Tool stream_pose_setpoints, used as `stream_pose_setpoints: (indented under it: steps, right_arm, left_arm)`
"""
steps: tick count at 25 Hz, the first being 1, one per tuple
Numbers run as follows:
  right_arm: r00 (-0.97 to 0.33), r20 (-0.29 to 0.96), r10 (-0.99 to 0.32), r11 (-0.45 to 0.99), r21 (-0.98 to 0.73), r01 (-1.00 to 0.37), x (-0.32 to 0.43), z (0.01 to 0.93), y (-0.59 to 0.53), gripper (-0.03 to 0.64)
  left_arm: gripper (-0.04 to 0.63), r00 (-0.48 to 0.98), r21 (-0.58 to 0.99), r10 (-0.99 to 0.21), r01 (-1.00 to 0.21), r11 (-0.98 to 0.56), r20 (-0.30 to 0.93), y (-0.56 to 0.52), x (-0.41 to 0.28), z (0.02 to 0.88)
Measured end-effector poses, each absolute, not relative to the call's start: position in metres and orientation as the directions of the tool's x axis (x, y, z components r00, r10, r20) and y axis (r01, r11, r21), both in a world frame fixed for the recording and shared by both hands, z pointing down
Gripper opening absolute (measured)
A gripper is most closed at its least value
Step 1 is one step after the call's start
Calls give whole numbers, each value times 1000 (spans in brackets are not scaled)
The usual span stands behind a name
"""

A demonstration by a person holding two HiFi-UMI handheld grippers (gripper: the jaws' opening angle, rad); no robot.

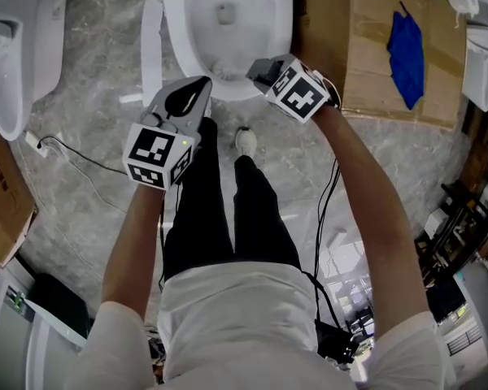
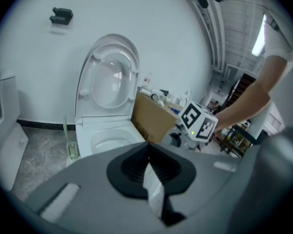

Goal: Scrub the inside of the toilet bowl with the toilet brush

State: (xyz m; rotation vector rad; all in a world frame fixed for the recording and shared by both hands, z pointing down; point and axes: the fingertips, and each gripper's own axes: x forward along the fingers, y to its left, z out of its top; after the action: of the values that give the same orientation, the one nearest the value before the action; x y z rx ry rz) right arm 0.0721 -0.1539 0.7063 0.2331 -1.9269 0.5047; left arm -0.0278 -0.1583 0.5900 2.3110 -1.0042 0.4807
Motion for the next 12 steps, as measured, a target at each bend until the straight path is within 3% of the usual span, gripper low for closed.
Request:
stream_pose_setpoints:
  steps: [12]
  right_arm:
    - [-336,937,93,886,-232,-401,97,700,-152,158]
  left_arm:
    - [-9,684,366,-519,-721,-588,513,-166,-20,586]
